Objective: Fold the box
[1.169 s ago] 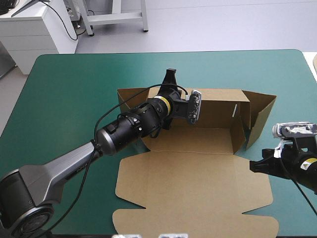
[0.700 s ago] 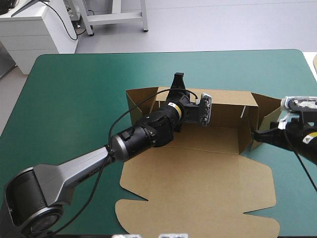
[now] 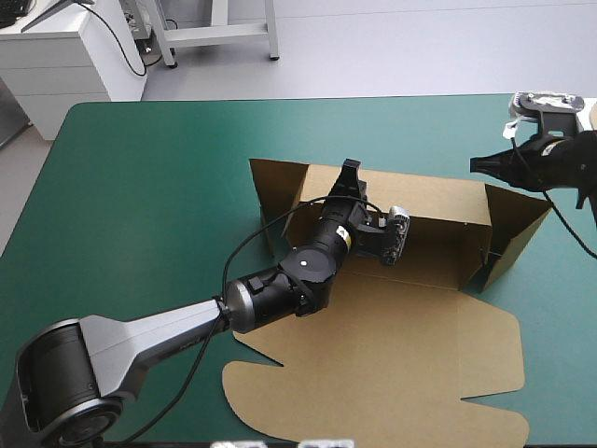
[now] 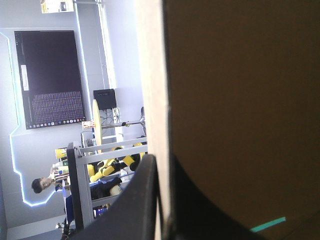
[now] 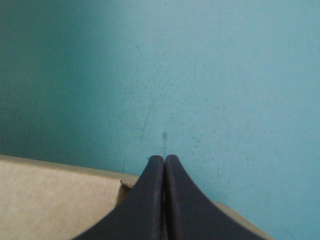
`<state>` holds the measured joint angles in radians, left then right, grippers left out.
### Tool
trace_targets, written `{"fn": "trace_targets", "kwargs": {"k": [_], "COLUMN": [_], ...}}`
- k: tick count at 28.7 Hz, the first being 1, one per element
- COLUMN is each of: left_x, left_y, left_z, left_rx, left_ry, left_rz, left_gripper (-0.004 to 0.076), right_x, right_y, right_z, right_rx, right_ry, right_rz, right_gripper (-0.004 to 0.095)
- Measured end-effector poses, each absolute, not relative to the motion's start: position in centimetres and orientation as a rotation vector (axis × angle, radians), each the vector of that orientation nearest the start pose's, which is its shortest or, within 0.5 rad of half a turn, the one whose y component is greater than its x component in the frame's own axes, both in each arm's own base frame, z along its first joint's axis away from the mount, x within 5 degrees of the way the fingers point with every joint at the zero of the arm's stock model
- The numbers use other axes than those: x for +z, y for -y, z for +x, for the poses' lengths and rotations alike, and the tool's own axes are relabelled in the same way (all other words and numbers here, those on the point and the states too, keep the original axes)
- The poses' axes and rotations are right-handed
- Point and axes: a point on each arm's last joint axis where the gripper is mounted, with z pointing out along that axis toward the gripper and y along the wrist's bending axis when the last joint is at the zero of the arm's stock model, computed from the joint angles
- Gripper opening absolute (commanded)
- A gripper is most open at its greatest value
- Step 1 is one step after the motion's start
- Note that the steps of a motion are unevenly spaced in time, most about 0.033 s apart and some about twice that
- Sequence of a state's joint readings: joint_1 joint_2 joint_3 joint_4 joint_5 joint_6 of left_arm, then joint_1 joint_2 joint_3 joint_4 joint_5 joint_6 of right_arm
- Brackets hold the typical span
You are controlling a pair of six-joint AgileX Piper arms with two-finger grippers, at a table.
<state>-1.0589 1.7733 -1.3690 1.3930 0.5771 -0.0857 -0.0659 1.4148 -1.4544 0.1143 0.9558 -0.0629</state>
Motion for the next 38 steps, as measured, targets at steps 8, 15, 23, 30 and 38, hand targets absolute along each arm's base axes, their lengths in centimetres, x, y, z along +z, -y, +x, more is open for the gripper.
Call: {"fn": "trace_targets", "kwargs": {"k": [8, 15, 23, 30, 38], "left_x": [30.3, 30.3, 30.3, 30.3, 30.3], "left_y": [33.3, 33.3, 33.3, 33.3, 33.3], "left_z": [24.3, 24.3, 24.3, 24.3, 24.3], "left_rx": [0.653, 0.636, 0.64, 0.641, 0.642], "left_ry": [-1.17, -1.191, -1.19, -1.189, -1.188], "left_rz": [1.602, 1.581, 1.578, 1.578, 1.579], "left_gripper": [-0.0008, -0.0008, -0.0008, -0.0008, -0.0008], "right_x": [36.6, 36.0, 38.4, 39.6, 37.5], "right_y": [2.7, 4.2, 3.2, 2.8, 2.9], "right_z": [32.5, 31.1, 28.5, 26.8, 27.1], "right_rx": [0.057, 0.115, 0.201, 0.2, 0.185], "right_ry": [-2.497, -2.64, -2.611, -2.593, -2.511], "right_rz": [0.159, 0.125, 0.016, -0.021, 0.034], "right_gripper": [-0.0021, -0.0021, -0.0021, -0.0021, -0.0021]}}
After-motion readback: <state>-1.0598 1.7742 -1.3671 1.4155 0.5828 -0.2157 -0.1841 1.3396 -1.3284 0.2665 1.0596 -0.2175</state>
